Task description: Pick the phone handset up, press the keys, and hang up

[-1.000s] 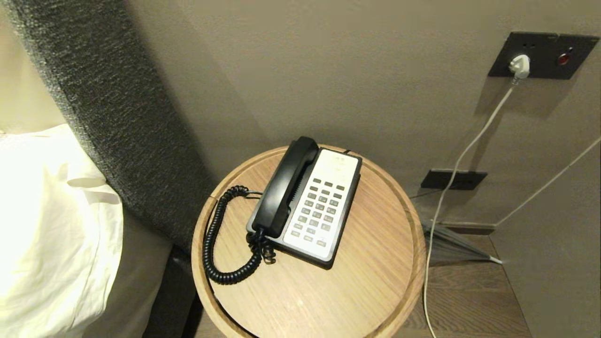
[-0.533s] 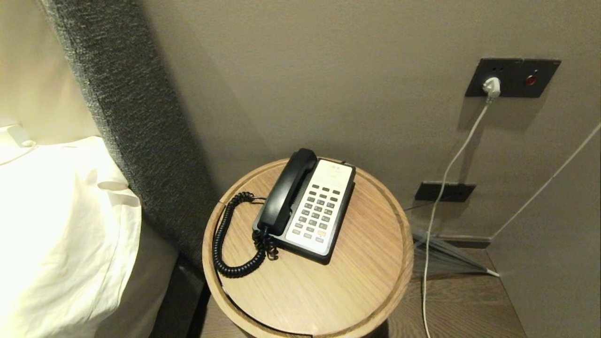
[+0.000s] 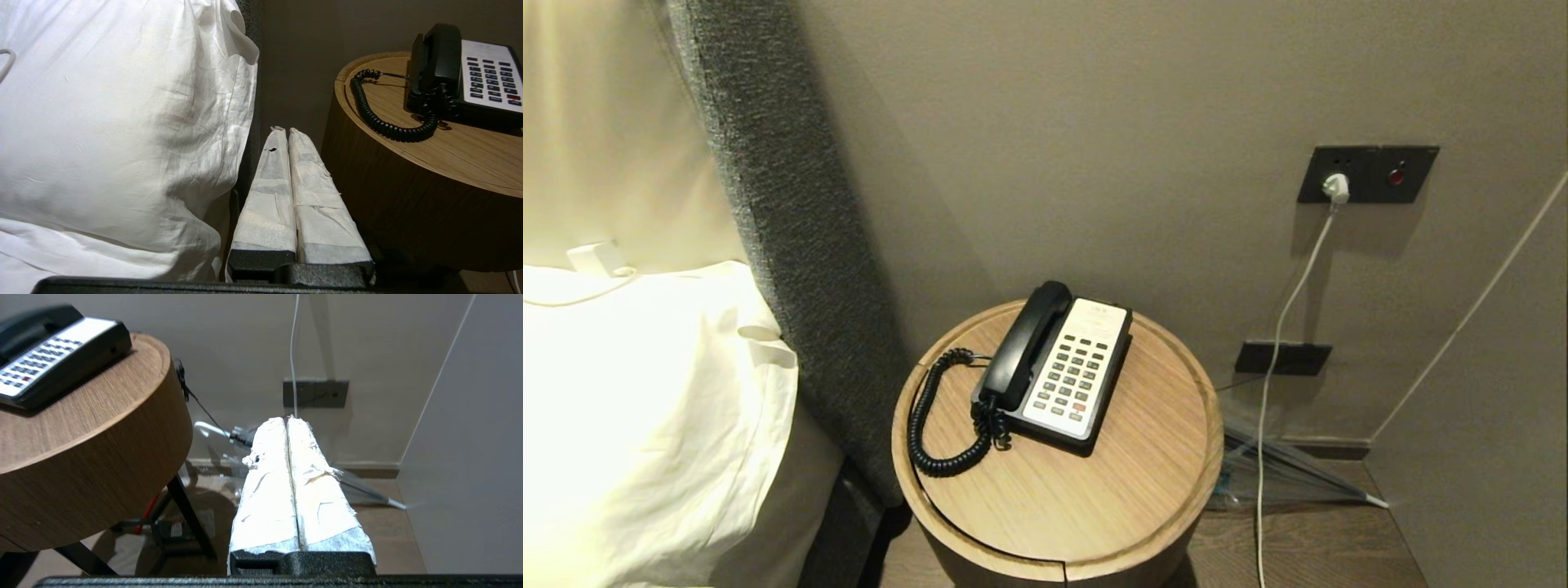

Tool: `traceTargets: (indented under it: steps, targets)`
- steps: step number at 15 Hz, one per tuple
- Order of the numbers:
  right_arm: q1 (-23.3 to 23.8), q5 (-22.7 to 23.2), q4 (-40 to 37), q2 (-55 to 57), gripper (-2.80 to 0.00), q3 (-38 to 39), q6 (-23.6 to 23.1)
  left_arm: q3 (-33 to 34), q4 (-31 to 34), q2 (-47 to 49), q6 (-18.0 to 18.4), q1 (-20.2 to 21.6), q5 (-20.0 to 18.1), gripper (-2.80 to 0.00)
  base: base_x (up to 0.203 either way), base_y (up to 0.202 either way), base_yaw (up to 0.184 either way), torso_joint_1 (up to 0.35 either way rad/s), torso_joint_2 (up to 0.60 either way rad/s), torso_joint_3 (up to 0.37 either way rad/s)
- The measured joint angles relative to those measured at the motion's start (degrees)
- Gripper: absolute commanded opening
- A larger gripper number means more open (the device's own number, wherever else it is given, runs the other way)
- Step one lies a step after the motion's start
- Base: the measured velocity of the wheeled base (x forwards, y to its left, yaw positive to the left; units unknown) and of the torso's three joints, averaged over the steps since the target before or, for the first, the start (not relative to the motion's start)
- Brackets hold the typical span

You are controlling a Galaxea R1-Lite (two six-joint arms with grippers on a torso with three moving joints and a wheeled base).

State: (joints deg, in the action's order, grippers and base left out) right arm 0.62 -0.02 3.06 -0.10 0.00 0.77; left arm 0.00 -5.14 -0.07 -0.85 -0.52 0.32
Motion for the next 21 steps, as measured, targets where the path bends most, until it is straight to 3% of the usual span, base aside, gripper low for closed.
traceTargets:
  steps: [7, 21]
  targets:
    - [0.0, 0.0, 0.0, 0.0, -2.80, 0.0, 0.0, 0.0, 0.0, 0.0, 0.2, 0.0, 0.0, -2.80, 0.000, 0.000, 0.000, 0.002, 0.00, 0.175]
    - [0.0, 0.0, 0.0, 0.0, -2.80, 0.0, 0.0, 0.0, 0.0, 0.0, 0.4, 0.0, 0.0, -2.80, 0.000, 0.000, 0.000, 0.000, 0.00, 0.003]
